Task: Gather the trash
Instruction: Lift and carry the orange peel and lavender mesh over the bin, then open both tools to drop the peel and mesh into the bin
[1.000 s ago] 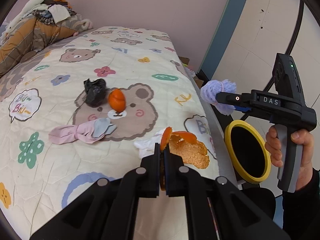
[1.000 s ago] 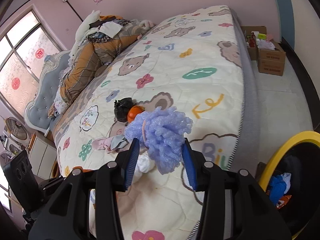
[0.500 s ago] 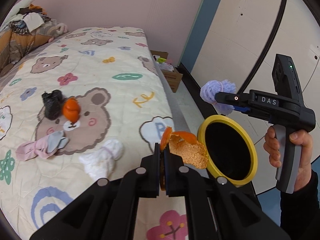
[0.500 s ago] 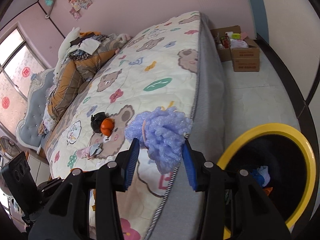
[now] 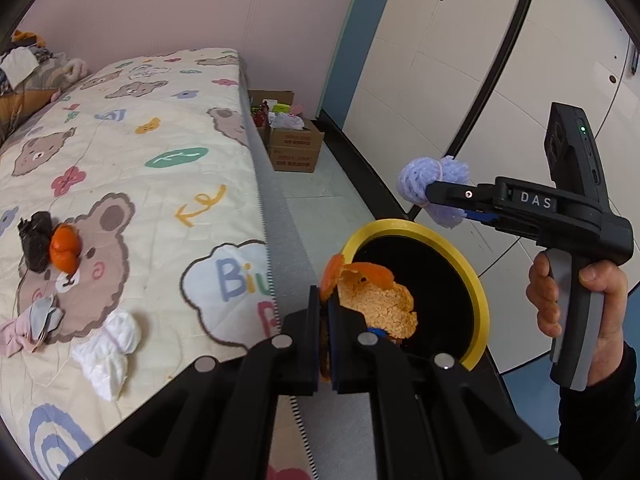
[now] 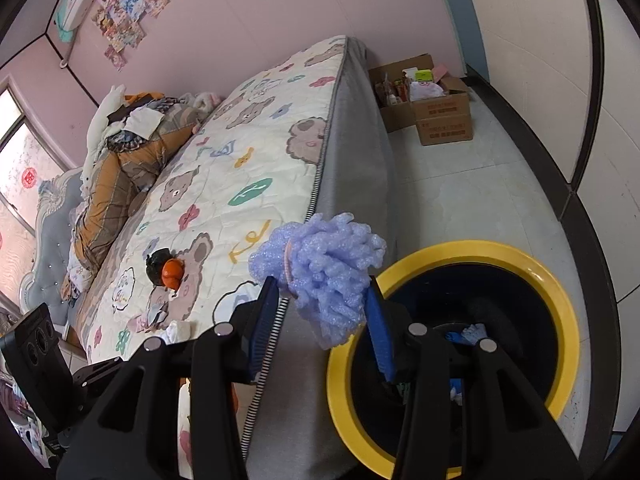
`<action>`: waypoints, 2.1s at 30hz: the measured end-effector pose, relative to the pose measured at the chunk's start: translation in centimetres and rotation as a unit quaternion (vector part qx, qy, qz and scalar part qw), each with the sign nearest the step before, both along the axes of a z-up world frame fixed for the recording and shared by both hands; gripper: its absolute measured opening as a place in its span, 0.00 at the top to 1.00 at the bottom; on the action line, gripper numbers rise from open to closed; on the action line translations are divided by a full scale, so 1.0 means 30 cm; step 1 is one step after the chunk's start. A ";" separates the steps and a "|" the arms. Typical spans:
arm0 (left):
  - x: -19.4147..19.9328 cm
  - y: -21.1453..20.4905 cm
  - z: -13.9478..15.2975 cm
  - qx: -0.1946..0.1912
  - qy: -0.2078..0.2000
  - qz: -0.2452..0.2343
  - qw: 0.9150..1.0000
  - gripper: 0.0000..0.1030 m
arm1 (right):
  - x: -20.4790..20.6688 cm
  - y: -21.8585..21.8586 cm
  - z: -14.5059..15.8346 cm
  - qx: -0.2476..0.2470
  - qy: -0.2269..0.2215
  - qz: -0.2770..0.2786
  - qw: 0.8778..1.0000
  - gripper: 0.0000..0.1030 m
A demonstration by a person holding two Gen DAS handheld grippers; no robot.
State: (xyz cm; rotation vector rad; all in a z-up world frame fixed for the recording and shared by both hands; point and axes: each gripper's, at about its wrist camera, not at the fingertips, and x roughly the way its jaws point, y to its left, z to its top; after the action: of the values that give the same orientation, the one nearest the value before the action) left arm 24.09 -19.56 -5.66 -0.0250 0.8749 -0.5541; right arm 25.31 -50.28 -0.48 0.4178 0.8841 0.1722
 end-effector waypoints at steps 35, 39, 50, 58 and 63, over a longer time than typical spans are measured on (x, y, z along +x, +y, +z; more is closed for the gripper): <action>0.020 -0.366 -0.201 0.025 0.049 -0.075 0.996 0.97 | -0.009 -0.267 -0.211 0.016 0.060 -0.074 0.995 0.57; 0.020 -0.375 -0.207 0.023 0.052 -0.079 0.995 0.96 | -0.012 -0.280 -0.218 0.019 0.059 -0.083 0.995 0.53; -0.031 -0.343 -0.148 0.010 0.008 -0.080 0.997 0.50 | -0.031 -0.312 -0.214 0.022 0.058 -0.118 0.991 0.38; -0.013 -0.254 -0.113 0.001 0.006 -0.048 0.999 0.39 | -0.077 -0.310 -0.200 0.025 0.053 -0.119 0.991 0.35; 0.000 -0.179 -0.087 -0.002 0.000 -0.027 1.000 0.31 | -0.096 -0.275 -0.184 0.030 0.043 -0.100 0.994 0.31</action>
State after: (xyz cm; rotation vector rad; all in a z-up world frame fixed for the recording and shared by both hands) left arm 24.07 -24.92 -8.28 -0.0044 0.8769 -0.6060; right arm 22.42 -58.53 -5.99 0.5693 0.9180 -0.0035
